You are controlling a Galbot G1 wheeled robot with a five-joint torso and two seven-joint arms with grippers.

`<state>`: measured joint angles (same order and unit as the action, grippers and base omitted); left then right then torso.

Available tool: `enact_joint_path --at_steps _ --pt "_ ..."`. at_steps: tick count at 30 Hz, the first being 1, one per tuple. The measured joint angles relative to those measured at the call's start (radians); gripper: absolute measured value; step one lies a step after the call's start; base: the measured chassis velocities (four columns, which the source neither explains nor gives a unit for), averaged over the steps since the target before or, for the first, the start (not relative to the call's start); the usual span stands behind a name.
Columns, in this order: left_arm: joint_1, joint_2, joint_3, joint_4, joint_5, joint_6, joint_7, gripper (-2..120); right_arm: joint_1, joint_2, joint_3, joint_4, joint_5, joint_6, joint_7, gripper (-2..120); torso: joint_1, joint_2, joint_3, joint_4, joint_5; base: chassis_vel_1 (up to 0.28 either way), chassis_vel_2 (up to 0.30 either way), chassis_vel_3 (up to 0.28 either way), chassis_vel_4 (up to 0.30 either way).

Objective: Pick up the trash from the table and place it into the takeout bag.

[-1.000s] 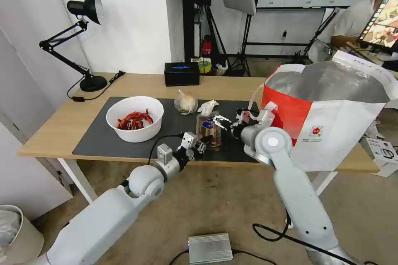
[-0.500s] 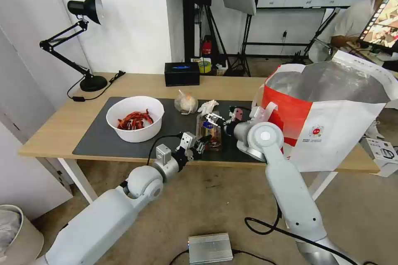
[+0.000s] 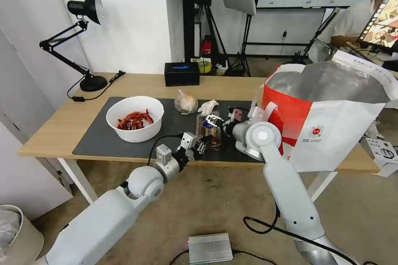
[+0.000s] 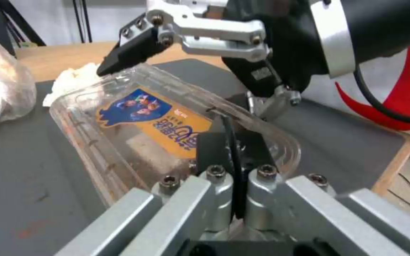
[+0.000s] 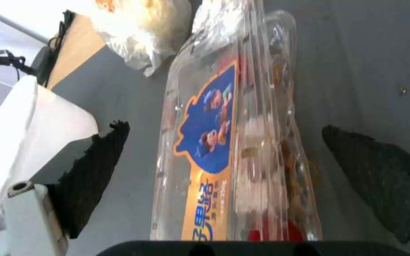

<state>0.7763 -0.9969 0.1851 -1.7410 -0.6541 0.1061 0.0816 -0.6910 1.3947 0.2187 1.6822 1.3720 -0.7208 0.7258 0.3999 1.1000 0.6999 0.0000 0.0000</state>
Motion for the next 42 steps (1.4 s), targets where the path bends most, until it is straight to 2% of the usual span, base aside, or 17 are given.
enact_joint_path --at_steps 32,35,37,38,41,42 --pt "0.023 0.000 -0.012 -0.003 0.000 -0.020 0.003 0 0.049 0.042 -0.006 -0.086 -0.010 0.000 -0.002 100 0.000 0.000 0.000 0.0000 -0.0001 0.000 0.000 0.000 0.000" --pt "0.021 0.000 -0.011 -0.003 0.000 -0.020 0.003 0 0.052 0.043 -0.007 -0.089 -0.010 0.000 -0.002 97 0.000 0.000 0.000 0.0000 -0.0001 0.000 0.000 0.000 0.000" --pt "0.021 -0.001 -0.011 -0.004 0.000 -0.020 0.003 0 0.052 0.044 -0.008 -0.088 -0.009 0.000 -0.002 89 0.000 0.000 0.000 0.0000 0.0000 0.000 0.000 0.000 0.000" --pt "0.021 -0.001 -0.011 -0.004 0.000 -0.020 0.003 0 0.052 0.044 -0.008 -0.088 -0.009 0.000 -0.002 89 0.000 0.000 0.000 0.0000 0.0000 0.000 0.000 0.000 0.000" --pt "0.023 -0.001 -0.011 -0.005 0.000 -0.020 0.003 0 0.050 0.043 -0.008 -0.085 -0.007 0.000 -0.002 73 0.000 0.000 0.000 0.0000 0.0000 0.000 0.000 0.000 0.000" --pt "0.023 -0.001 -0.011 -0.005 0.000 -0.020 0.003 0 0.050 0.043 -0.008 -0.085 -0.007 0.000 -0.002 73 0.000 0.000 0.000 0.0000 0.0000 0.000 0.000 0.000 0.000"
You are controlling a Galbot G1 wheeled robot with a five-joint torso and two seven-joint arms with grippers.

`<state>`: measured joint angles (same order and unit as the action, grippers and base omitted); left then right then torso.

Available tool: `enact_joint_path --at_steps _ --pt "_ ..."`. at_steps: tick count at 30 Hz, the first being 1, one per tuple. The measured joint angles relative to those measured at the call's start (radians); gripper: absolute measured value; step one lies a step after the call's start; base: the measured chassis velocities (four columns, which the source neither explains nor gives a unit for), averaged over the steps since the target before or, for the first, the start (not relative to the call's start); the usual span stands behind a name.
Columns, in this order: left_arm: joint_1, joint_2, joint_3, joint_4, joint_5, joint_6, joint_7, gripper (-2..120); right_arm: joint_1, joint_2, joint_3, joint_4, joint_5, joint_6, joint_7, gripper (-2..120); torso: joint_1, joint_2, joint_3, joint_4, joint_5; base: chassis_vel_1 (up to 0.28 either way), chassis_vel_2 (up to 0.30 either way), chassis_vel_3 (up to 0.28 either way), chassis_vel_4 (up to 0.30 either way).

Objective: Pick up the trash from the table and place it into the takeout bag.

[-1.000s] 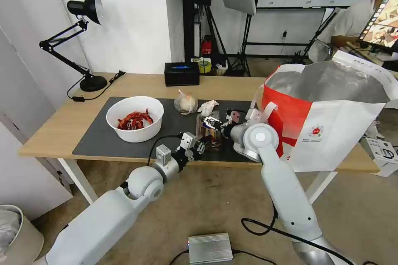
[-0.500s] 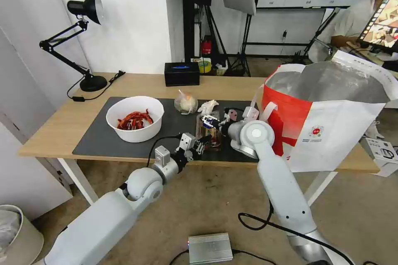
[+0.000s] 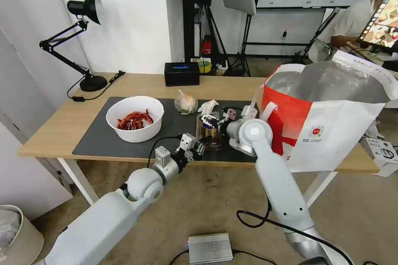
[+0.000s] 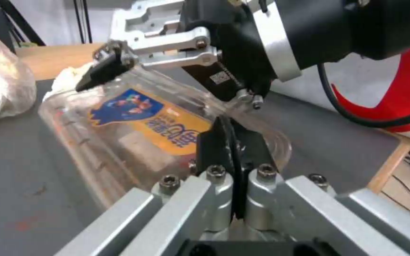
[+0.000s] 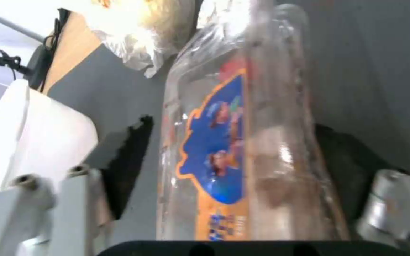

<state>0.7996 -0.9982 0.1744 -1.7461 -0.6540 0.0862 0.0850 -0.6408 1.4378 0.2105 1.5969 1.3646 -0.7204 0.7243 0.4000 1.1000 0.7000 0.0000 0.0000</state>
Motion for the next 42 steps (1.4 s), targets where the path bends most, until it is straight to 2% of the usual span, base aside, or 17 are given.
enact_joint_path --at_steps 3,4,7,9,11,12,14,15,18,20,33,42 --pt "0.000 0.000 0.001 0.000 0.000 0.000 0.000 0 -0.003 -0.002 0.000 0.003 0.004 0.000 0.001 59 0.000 0.000 0.000 -0.0001 0.0000 0.000 0.000 0.000 0.000" --pt "0.000 0.000 0.001 0.000 0.000 0.000 0.000 0 -0.003 -0.002 0.000 0.003 0.004 0.000 0.001 59 0.000 0.000 0.000 -0.0001 0.0000 0.000 0.000 0.000 0.000" --pt "-0.001 0.000 0.002 0.000 0.000 0.000 0.000 0 -0.010 0.001 0.004 0.006 0.005 0.000 0.004 45 0.000 0.000 0.000 -0.0001 0.0000 0.000 0.000 0.000 0.000" --pt "0.000 0.000 0.002 0.000 0.000 0.000 0.000 0 -0.013 0.002 0.005 0.007 0.005 0.000 0.004 42 0.000 0.000 0.000 0.0000 0.0000 0.000 0.000 0.000 0.000" --pt "0.000 -0.001 0.002 0.000 0.000 0.000 0.000 0 -0.020 0.002 0.008 0.008 0.004 0.000 0.004 32 0.000 0.000 0.000 0.0000 0.0000 0.000 0.000 0.000 0.000" --pt "0.000 -0.001 0.002 0.000 0.000 0.000 0.000 0 -0.020 0.002 0.008 0.008 0.004 0.000 0.004 32 0.000 0.000 0.000 0.0000 0.0000 0.000 0.000 0.000 0.000" --pt "-0.001 -0.002 0.002 0.000 0.000 0.000 0.000 0 -0.027 0.002 0.011 0.009 0.004 0.000 0.004 21 0.000 0.000 0.000 0.0000 0.0000 0.000 0.000 0.000 0.000" --pt "-0.001 -0.002 0.002 0.000 0.000 0.000 0.000 0 -0.027 0.002 0.011 0.009 0.004 0.000 0.004 21 0.000 0.000 0.000 0.0000 0.0000 0.000 0.000 0.000 0.000" --pt "-0.002 -0.003 0.002 0.000 0.000 -0.001 0.000 0 -0.031 0.001 0.015 0.010 0.005 0.000 0.004 6 0.000 0.000 0.000 0.0000 0.0000 0.000 0.000 0.000 0.000" --pt "-0.002 -0.003 0.002 0.001 0.000 -0.001 0.000 0 -0.032 0.000 0.016 0.011 0.005 0.000 0.004 1 0.000 0.000 0.000 0.0001 0.0000 0.000 0.000 0.000 0.000" --pt "0.004 -0.001 -0.013 -0.003 0.000 -0.005 0.000 0 -0.038 0.003 0.021 0.009 0.004 0.001 0.003 0 0.000 0.000 0.000 -0.0001 0.0000 0.000 0.000 0.000 0.000" --pt "0.068 0.053 -0.109 -0.045 -0.010 -0.017 0.032 0 -0.035 0.006 0.021 0.006 0.003 0.001 0.002 0 0.000 0.000 0.000 -0.0002 -0.0001 0.000 0.000 0.000 0.000"
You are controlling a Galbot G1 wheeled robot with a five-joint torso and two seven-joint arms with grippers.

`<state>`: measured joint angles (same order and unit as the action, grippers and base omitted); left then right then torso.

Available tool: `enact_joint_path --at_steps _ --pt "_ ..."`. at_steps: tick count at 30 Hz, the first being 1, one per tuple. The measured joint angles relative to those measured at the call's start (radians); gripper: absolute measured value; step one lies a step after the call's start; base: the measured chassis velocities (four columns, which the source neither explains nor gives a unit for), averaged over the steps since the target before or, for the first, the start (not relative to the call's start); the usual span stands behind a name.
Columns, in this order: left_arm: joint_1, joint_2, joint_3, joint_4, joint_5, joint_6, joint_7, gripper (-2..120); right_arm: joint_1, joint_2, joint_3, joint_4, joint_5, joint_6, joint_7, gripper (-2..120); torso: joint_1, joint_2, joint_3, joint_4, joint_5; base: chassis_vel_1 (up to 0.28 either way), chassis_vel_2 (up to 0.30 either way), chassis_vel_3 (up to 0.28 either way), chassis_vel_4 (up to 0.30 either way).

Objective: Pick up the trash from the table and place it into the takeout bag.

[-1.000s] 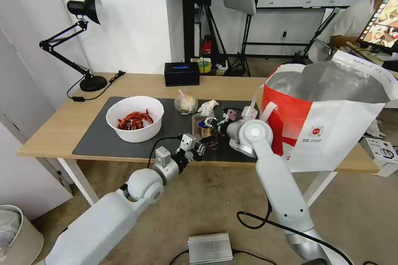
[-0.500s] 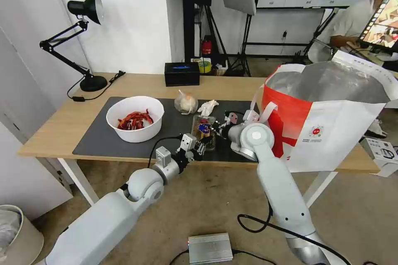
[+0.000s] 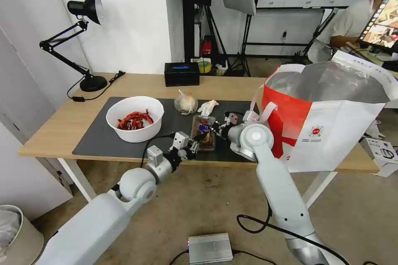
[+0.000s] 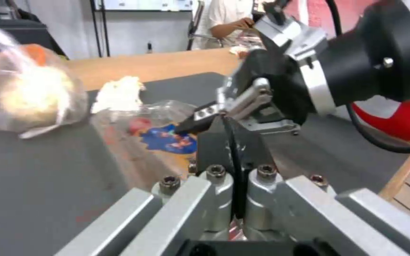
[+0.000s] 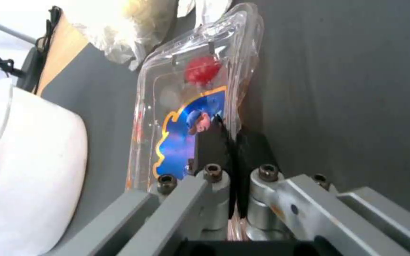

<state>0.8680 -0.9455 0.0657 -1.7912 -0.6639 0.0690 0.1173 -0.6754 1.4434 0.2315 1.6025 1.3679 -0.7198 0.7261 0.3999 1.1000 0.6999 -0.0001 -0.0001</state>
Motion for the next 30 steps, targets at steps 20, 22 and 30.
enact_joint_path --at_steps 20,22,30 --pt "0.246 0.071 -0.255 -0.149 0.013 -0.016 0.020 28 -0.007 -0.014 0.000 0.042 -0.037 0.001 -0.073 0 0.000 0.000 0.000 0.0002 0.0001 0.000 0.000 0.000 0.000" --pt "0.264 0.072 -0.270 -0.157 0.015 -0.018 0.021 33 -0.010 -0.019 -0.002 0.052 -0.048 0.003 -0.086 0 0.000 0.000 0.000 0.0002 0.0001 0.000 0.000 0.000 0.000" --pt "0.428 0.065 -0.399 -0.214 0.043 -0.034 0.038 78 -0.037 -0.091 -0.017 0.136 -0.105 0.039 -0.168 0 0.000 0.000 0.000 0.0002 0.0002 0.000 0.000 0.000 0.000"
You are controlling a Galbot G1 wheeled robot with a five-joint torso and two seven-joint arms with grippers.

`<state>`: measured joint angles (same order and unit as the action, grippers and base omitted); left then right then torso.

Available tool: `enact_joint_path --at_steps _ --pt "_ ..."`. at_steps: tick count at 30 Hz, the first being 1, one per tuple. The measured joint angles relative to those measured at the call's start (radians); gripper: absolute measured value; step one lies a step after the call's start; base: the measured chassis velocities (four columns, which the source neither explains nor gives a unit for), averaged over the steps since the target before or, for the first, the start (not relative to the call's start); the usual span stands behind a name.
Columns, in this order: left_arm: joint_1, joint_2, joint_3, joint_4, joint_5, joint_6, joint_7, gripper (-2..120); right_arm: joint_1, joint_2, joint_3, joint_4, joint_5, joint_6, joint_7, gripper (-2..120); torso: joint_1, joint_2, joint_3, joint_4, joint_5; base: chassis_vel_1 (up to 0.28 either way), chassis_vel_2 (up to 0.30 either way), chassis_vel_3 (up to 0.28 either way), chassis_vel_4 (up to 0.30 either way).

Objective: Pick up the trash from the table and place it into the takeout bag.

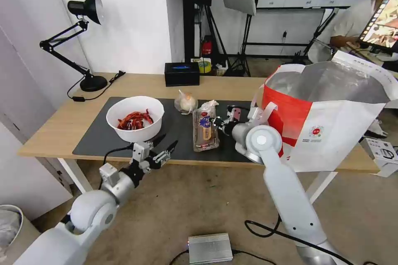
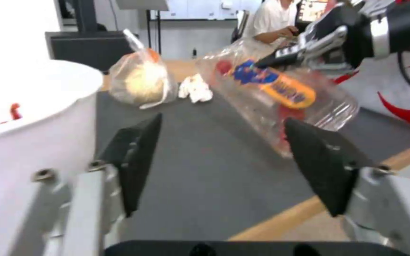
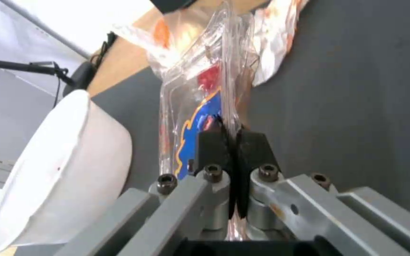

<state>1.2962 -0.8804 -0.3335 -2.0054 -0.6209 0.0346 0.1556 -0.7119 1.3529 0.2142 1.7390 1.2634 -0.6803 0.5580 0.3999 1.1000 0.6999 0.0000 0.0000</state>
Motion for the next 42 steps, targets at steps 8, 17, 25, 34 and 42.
enact_joint_path --at_steps 8,17,25,34,42 --pt "0.053 -0.025 -0.036 -0.021 0.022 -0.004 0.007 99 0.006 -0.048 0.004 0.073 0.003 0.017 -0.029 0 0.000 0.000 0.000 -0.0002 0.0001 0.000 0.000 0.000 0.000" --pt "0.092 -0.047 -0.063 -0.035 0.040 -0.011 0.010 100 0.032 -0.079 0.006 0.156 -0.020 0.049 -0.064 0 0.000 0.000 0.000 -0.0002 0.0000 0.000 0.000 0.000 0.000" --pt "0.133 -0.059 -0.100 -0.054 0.048 -0.014 0.010 100 0.070 -0.096 0.008 0.211 -0.022 0.074 -0.073 0 0.000 0.000 0.000 0.0000 0.0000 0.000 0.000 0.000 0.000" --pt "0.166 -0.074 -0.138 -0.082 0.052 -0.006 0.012 100 0.130 -0.113 0.023 0.249 -0.017 0.087 -0.071 0 0.000 0.000 0.000 0.0000 0.0001 0.000 0.000 0.000 0.000" --pt "0.167 -0.093 -0.144 -0.094 0.048 0.001 0.012 100 0.179 -0.147 0.064 0.275 -0.074 0.088 -0.065 0 0.000 0.000 0.000 0.0001 0.0000 0.000 0.000 0.000 0.000"
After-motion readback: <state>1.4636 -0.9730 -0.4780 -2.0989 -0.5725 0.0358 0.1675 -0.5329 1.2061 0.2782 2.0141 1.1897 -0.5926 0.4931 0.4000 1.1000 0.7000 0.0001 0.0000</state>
